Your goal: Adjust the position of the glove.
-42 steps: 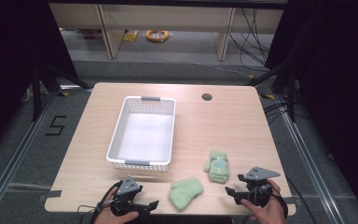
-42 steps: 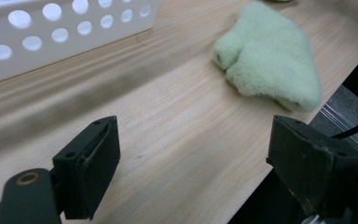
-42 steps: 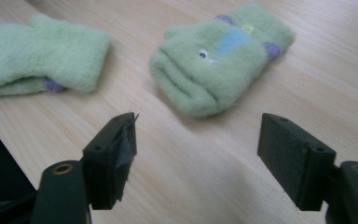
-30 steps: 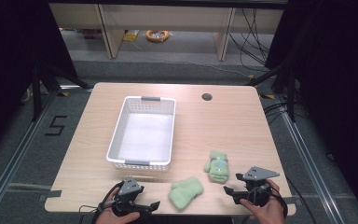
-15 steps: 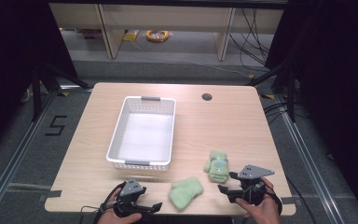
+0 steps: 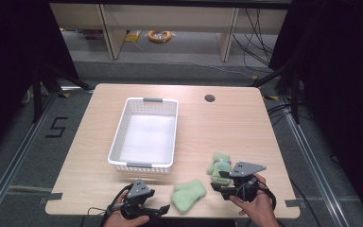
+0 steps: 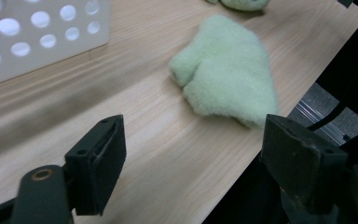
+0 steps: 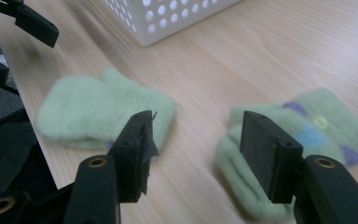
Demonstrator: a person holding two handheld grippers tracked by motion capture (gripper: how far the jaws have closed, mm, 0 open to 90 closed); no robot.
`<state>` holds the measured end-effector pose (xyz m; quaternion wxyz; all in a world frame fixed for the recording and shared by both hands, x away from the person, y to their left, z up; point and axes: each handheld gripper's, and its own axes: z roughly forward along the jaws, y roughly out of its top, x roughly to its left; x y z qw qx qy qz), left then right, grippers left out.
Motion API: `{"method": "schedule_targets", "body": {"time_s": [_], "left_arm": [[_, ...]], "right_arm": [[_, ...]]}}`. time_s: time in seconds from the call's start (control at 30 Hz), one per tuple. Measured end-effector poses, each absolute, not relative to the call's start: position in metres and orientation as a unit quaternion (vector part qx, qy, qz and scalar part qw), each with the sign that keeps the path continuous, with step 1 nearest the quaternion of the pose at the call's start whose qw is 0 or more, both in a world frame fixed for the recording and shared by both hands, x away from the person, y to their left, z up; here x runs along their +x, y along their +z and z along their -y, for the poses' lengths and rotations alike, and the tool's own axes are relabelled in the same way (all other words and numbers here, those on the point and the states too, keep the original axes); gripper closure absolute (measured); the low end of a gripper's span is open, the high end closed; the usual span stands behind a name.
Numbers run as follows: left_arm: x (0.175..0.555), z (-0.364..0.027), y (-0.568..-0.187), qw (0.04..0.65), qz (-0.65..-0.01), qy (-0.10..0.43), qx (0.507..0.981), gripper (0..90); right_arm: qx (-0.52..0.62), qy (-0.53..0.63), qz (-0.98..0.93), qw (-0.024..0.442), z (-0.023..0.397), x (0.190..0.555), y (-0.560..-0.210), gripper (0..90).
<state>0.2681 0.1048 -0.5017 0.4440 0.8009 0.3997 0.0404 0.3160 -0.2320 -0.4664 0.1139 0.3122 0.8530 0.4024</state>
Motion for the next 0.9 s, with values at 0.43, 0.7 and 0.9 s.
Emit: {"method": "schedule_targets", "body": {"time_s": [0.43,0.7,0.9], "left_arm": [[0.274,-0.085,-0.501,0.439,-0.377,0.02,0.815,37.5],[0.28,-0.074,-0.501,0.436,-0.37,0.014,0.82,44.3],[0.286,-0.068,-0.506,0.422,-0.369,0.011,0.828,46.4]], "right_arm": [[0.278,0.385,-0.876,0.083,0.194,0.338,-0.471,55.5],[0.268,0.365,-0.889,0.072,0.176,0.347,-0.479,59.4],[0.27,0.343,-0.897,0.067,0.172,0.355,-0.485,62.5]]}}
